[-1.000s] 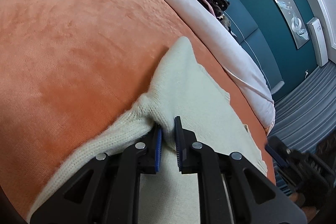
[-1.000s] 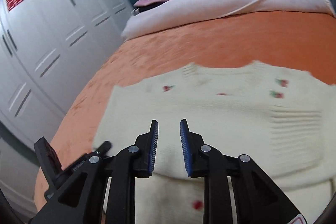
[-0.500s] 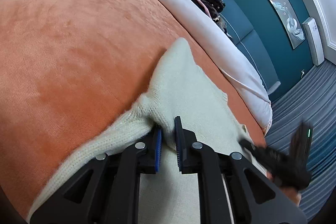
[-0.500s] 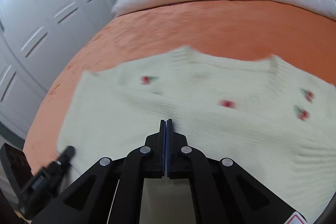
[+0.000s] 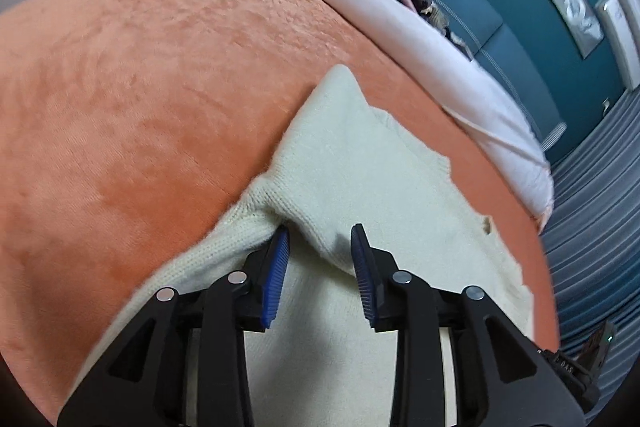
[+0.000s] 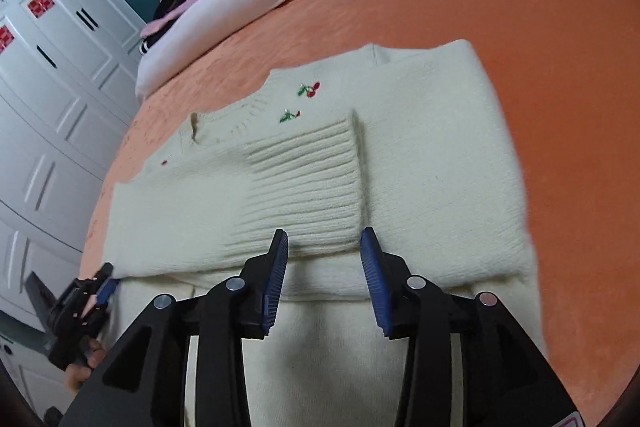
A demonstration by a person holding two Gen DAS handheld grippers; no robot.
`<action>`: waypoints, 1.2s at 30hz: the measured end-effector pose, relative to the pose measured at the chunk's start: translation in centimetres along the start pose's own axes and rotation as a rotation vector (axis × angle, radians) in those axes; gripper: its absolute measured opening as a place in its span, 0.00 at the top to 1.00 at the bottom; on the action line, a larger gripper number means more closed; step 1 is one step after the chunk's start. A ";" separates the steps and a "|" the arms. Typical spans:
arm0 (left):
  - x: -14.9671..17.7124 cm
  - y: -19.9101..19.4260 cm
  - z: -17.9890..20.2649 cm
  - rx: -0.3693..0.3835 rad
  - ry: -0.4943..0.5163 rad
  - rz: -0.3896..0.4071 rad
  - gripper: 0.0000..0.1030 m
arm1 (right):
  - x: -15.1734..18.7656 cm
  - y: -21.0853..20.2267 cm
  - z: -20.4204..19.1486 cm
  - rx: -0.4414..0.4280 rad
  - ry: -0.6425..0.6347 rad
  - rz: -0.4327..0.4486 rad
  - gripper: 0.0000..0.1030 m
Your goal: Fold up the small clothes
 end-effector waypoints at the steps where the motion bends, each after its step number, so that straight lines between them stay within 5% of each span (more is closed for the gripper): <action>1: -0.4 -0.2 0.1 -0.012 -0.006 -0.002 0.73 | -0.4 -0.9 -0.7 -0.014 -0.007 0.025 0.95; 5: -2.4 -0.6 -0.1 -0.062 -0.016 0.018 0.79 | -3.3 -6.7 -1.6 -0.053 -0.007 0.256 1.00; 8: -2.0 0.9 -1.2 -0.126 0.018 -0.035 0.79 | -0.6 -0.8 2.9 0.041 0.073 0.019 1.00; 10: -1.8 0.3 -0.8 -0.137 0.071 -0.037 0.79 | 1.0 -1.0 4.0 0.049 0.070 0.021 1.00; 11: -1.7 -0.4 -0.5 -0.146 0.088 -0.041 0.73 | 1.3 -2.6 4.0 0.040 0.084 0.052 0.98; 14: -1.8 -4.5 -1.0 -0.158 0.129 0.001 0.31 | 3.4 -8.4 4.3 0.018 0.090 0.124 0.85; 15: -1.6 -6.0 -1.5 -0.157 0.135 0.012 0.24 | 4.5 -10.1 4.7 0.035 0.076 0.129 0.70; 17: -0.4 -9.0 -3.4 -0.154 0.135 -0.014 0.19 | 8.2 -13.5 5.3 0.071 0.057 0.119 0.45; 18: 0.5 -10.5 -4.7 -0.151 0.120 -0.043 0.17 | 10.3 -14.7 5.6 0.072 0.058 0.102 0.40; 24: 7.7 -17.6 -12.2 -0.081 -0.138 -0.202 0.12 | 25.3 -18.6 5.2 0.021 0.131 -0.080 0.35; 26: 9.3 -19.1 -12.6 -0.027 -0.161 -0.177 0.12 | 28.8 -19.3 4.2 -0.050 0.193 -0.104 0.35; 31: 11.8 -18.6 -10.4 0.018 -0.141 -0.243 0.12 | 28.9 -19.0 1.7 -0.106 0.243 -0.051 0.34; 34: 12.3 -17.4 -9.4 0.014 -0.135 -0.283 0.40 | 26.4 -17.8 1.0 -0.128 0.261 -0.029 0.54; 36: 12.9 -16.7 -9.3 0.005 -0.168 -0.336 0.92 | 25.2 -17.3 0.8 -0.097 0.249 -0.028 0.91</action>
Point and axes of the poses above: each gripper's, at about its wrist camera, not at the fingertips, and y roughly the way its jaws point, z to its right, x to its underside, the point moved 8 cm from there along y, roughly the way its jaws point, and after that the axes turned 8 degrees about -y, right-handed, at the moved point
